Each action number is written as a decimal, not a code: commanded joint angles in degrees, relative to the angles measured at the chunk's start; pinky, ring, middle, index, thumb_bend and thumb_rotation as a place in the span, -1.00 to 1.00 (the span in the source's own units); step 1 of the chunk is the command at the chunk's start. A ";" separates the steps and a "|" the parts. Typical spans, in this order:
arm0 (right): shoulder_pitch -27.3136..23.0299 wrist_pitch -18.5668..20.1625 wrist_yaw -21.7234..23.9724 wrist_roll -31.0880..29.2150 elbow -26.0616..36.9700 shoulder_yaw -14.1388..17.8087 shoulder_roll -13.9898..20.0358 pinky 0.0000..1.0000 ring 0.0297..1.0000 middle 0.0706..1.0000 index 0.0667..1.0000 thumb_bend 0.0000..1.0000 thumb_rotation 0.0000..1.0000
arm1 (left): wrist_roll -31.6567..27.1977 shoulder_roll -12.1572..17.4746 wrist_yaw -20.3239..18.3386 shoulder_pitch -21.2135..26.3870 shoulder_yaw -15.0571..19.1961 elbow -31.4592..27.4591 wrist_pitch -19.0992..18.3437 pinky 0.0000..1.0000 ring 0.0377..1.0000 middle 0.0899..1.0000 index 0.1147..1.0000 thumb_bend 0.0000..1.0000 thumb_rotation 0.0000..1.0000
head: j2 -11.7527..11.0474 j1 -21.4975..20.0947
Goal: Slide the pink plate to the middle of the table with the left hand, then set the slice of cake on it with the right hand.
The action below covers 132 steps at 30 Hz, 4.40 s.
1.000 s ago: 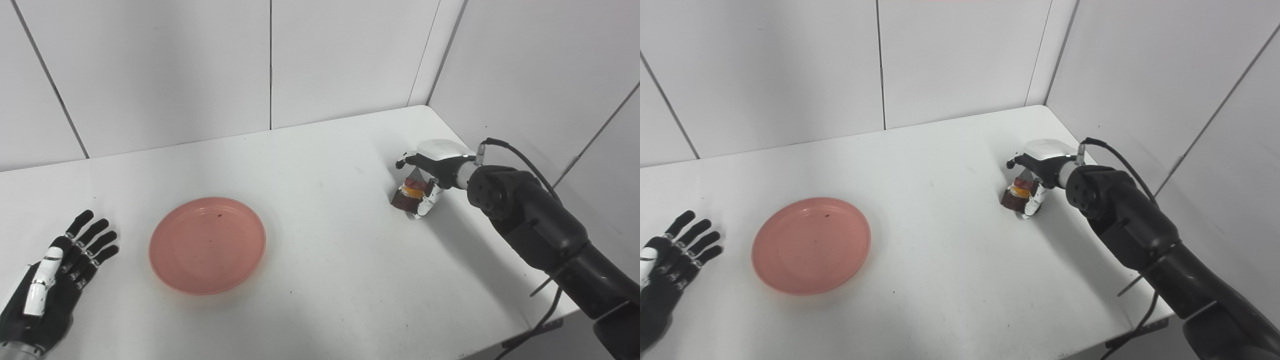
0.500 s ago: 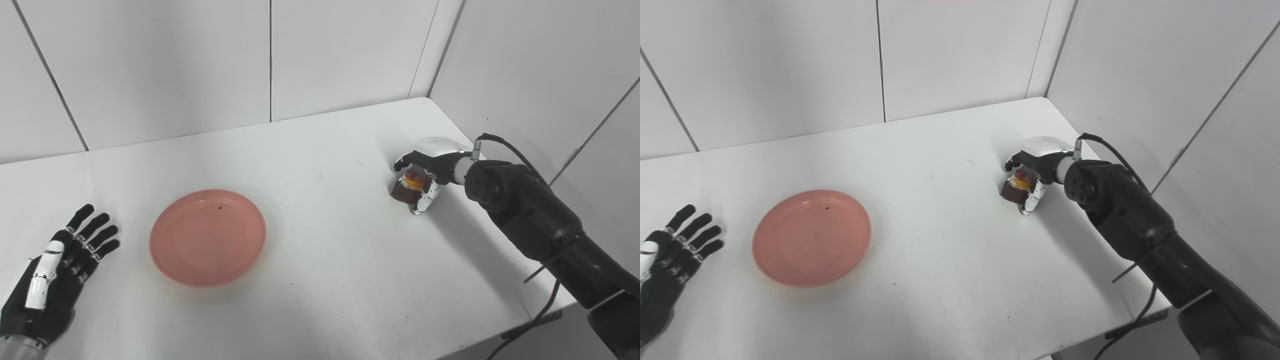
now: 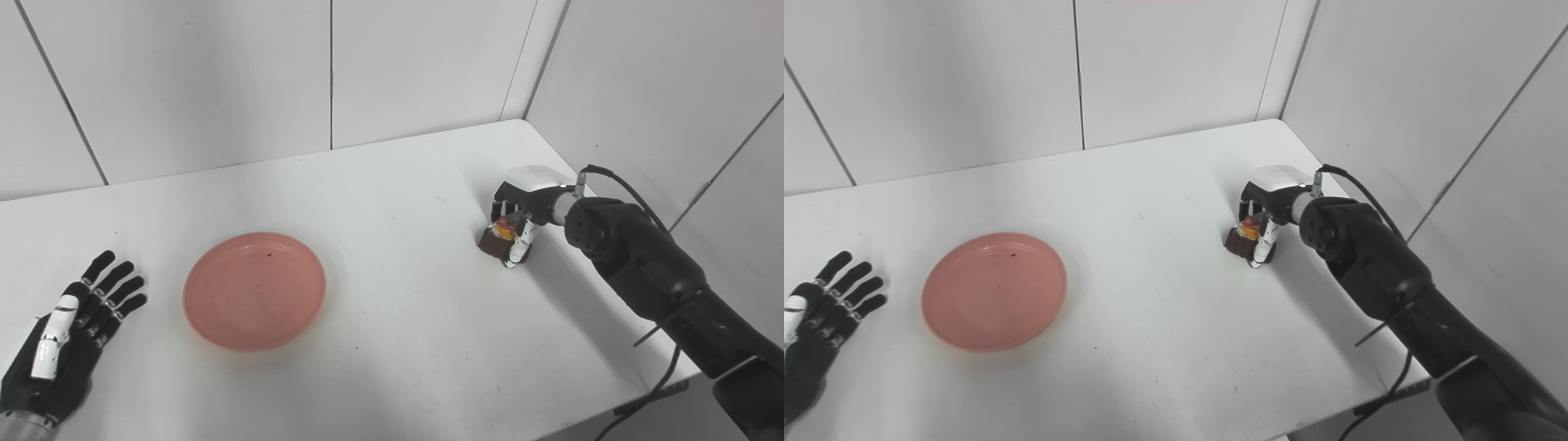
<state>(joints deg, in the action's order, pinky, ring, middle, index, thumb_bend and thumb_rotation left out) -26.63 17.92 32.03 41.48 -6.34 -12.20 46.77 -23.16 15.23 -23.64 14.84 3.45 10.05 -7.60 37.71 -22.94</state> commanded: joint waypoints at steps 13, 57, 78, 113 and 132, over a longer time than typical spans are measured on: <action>-1.19 -0.69 -2.36 -1.79 5.44 3.58 2.28 -0.36 -0.23 -0.26 0.00 0.03 -1.00 | 0.63 -0.03 0.46 -2.98 -0.99 1.72 -4.77 0.73 0.77 0.82 0.81 -0.07 0.77 | -0.24 1.08; -26.74 -13.44 4.33 -4.46 -1.81 -15.15 -27.13 -0.45 -0.34 -0.13 -0.10 0.05 -1.00 | 14.45 -16.06 17.62 -0.30 -9.61 -6.14 -11.84 0.91 0.94 0.93 0.93 -0.25 1.00 | 0.29 33.18; -23.64 -14.55 2.12 -0.05 -4.87 -18.76 -29.87 -0.48 -0.38 -0.13 -0.10 0.05 -1.00 | 15.00 -16.55 19.10 -0.76 -9.27 -9.09 -13.66 0.88 0.91 0.92 0.91 -0.27 1.00 | 2.44 32.09; -21.21 -10.32 10.55 9.37 3.19 -19.92 -28.18 0.91 1.00 1.00 1.00 1.00 0.45 | 13.99 -15.75 18.08 -0.98 -8.50 -10.29 -15.04 0.88 0.91 0.94 0.92 -0.26 1.00 | 3.16 30.76; -19.31 -4.11 14.71 -3.10 18.55 -7.38 -28.19 0.55 0.89 0.98 1.00 0.96 0.57 | 14.77 -14.99 17.76 -1.26 -7.89 -8.79 -11.80 0.81 0.86 0.88 0.86 -0.28 1.00 | 0.41 28.67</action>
<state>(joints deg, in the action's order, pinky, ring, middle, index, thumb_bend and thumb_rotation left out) -45.50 14.02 50.27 40.03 10.45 -21.62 18.53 -9.39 -0.39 -5.70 15.33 -4.33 -0.61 -18.55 38.85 5.98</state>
